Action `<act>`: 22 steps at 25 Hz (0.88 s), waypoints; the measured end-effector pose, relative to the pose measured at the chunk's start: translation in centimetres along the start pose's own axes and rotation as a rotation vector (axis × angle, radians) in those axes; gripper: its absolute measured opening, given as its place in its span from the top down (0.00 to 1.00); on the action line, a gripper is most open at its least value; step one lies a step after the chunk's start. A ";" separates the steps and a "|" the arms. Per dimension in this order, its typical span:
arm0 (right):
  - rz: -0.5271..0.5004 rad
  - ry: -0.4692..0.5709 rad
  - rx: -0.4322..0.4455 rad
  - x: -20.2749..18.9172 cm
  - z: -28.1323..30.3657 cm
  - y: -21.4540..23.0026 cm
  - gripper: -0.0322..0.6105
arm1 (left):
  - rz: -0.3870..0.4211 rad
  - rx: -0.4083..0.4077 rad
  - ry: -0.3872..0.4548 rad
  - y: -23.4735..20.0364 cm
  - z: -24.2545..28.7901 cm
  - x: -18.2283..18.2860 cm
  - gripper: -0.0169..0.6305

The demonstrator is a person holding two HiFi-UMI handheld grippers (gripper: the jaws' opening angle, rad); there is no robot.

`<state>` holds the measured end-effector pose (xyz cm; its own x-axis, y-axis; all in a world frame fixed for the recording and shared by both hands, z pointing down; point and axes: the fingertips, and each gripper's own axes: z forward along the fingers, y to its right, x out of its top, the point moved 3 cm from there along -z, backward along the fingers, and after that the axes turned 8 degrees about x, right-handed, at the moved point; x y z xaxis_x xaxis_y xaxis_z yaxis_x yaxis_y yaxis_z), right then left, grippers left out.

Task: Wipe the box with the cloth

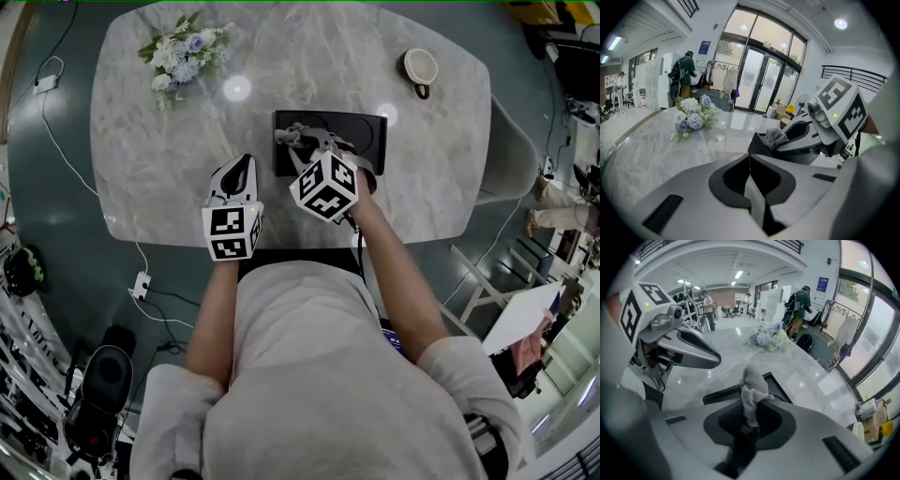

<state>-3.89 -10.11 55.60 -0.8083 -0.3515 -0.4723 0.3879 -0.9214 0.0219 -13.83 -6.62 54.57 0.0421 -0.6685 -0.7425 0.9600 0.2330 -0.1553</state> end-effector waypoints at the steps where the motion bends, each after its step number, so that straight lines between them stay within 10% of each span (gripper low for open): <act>1: 0.009 0.010 0.009 -0.1 -0.1 -0.2 0.85 | -0.002 -0.001 0.001 0.1 -0.1 -0.1 0.94; 22: 0.036 0.095 0.086 -1.9 -1.3 -5.3 0.85 | 0.008 0.010 -0.010 1.9 -1.1 -1.7 0.94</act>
<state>-3.86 -4.32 55.24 -0.7470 -0.3713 -0.5515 0.3732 -0.9207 0.1143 -12.38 -4.26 54.76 0.0527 -0.6736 -0.7372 0.9623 0.2315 -0.1428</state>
